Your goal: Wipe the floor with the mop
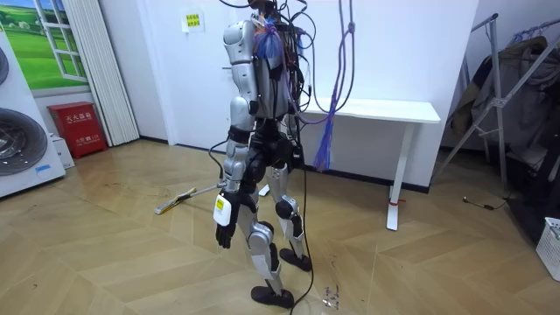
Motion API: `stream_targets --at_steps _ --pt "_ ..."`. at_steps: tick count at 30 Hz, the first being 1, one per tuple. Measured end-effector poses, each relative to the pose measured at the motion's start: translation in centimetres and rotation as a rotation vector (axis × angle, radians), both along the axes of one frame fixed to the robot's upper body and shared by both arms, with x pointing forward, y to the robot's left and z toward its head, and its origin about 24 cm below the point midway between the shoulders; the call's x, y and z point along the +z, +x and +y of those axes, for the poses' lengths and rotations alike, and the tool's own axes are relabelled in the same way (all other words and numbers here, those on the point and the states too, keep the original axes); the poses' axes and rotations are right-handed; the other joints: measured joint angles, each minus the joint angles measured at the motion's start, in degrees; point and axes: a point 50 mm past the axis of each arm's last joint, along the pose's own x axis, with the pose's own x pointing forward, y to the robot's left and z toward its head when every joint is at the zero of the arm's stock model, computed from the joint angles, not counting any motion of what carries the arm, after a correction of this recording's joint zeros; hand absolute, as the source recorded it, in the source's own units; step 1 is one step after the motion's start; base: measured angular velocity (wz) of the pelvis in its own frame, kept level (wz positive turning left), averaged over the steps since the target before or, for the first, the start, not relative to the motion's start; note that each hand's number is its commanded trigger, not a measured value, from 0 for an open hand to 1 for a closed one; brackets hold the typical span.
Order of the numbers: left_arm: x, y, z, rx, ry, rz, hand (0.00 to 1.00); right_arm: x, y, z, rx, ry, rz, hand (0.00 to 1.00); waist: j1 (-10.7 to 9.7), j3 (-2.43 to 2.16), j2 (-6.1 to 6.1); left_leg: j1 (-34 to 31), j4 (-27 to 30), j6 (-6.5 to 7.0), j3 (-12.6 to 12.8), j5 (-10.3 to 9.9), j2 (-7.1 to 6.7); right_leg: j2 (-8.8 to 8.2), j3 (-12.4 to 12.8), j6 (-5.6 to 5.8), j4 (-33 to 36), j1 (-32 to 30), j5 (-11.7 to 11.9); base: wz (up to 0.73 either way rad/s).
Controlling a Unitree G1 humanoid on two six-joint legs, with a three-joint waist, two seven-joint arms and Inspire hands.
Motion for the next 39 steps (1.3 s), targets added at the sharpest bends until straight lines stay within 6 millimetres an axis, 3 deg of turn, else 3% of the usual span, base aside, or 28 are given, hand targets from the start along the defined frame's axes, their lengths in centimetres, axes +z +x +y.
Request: stream_targets --at_steps 22,29,33,37,39 --pt "0.0 0.1 -0.1 0.001 -0.004 0.002 0.0 0.0 -0.1 0.0 0.0 -0.002 0.01 1.0 0.1 -0.11 -0.11 -0.1 0.0 0.0 0.0 0.0 0.0 -0.01 0.1 0.0 -0.1 -0.3 0.0 0.0" --pt "0.0 1.0 0.0 -0.02 0.014 -0.029 0.0 0.0 0.2 0.0 0.003 -0.001 -0.001 1.0 0.2 -0.75 -0.27 -3.4 0.7 0.0 -0.1 0.0 0.08 0.0 0.0 -0.07 0.3 -3.4 0.0 0.0" --pt "0.1 2.1 0.3 -0.026 0.028 -0.058 0.0 0.0 1.5 0.0 0.01 -0.004 -0.028 1.0 0.1 -0.65 -0.46 -6.4 2.0 0.0 -0.2 0.0 0.28 -0.07 -0.2 -0.19 2.2 -6.5 0.1 0.01" --pt "0.2 3.6 0.4 -0.051 0.032 -0.082 0.0 0.1 2.2 0.0 -0.006 -0.015 -0.049 1.0 0.1 -0.1 -0.23 -10.2 3.5 0.01 -1.1 0.0 0.39 -0.15 -1.1 -0.37 3.2 -9.6 0.2 0.1" --pt "0.3 4.6 0.4 -0.073 0.033 -0.102 0.0 0.1 2.7 0.0 -0.026 -0.016 -0.068 1.0 -0.1 -0.06 -0.35 -13.6 5.1 0.03 -1.9 0.0 0.38 -0.34 -1.9 -0.47 4.1 -12.2 0.3 0.15"
